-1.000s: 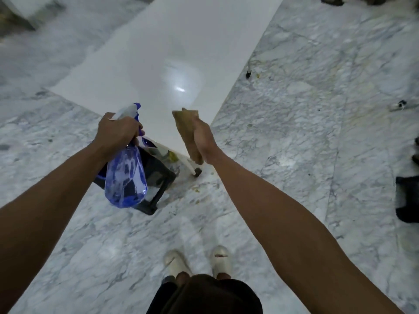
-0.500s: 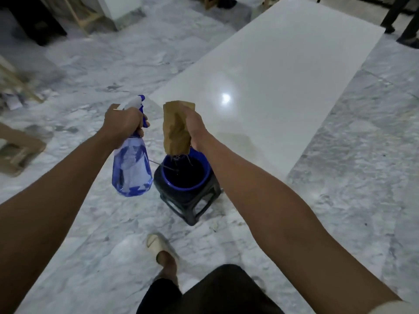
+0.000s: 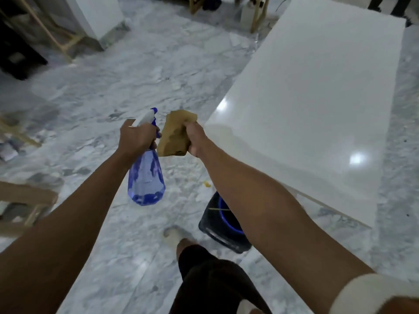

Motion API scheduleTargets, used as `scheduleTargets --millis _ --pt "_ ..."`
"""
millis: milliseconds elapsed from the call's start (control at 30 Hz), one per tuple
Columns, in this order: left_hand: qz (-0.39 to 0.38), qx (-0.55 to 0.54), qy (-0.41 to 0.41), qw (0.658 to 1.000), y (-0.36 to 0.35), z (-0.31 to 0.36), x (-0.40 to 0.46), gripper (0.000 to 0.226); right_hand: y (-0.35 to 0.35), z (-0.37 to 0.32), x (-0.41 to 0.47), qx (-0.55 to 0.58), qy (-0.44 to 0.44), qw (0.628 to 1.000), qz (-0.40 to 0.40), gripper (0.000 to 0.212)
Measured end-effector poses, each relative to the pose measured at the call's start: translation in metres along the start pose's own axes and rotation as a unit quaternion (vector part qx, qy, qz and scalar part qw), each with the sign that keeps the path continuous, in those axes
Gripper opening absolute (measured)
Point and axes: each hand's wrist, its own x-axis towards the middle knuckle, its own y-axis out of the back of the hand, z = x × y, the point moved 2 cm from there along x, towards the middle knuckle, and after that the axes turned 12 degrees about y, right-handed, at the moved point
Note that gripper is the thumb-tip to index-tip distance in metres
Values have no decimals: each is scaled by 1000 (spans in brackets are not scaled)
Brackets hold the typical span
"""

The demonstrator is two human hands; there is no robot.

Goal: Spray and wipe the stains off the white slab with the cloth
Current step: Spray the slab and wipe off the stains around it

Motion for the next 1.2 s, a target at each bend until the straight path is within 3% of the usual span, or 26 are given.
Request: scheduleTargets --millis 100,300,467,600,867,1200 --pt "-31 31 -25 999 -2 30 68 16 -23 -6 61 41 13 999 18 37" --pt "-109 68 -67 989 -26 103 191 23 -27 -20 183 74 -9 985 153 46" --pt "-190 83 -108 972 -65 162 259 20 -7 -55 211 111 10 966 234 30" --pt "-267 122 -134 947 -109 200 305 22 17 -71 224 150 43 935 318 36" --pt "-451 168 -237 844 -211 253 331 18 58 -69 222 231 94 818 518 37" --pt "-645 190 -284 684 -373 232 254 19 107 -27 159 234 137 663 698 24"
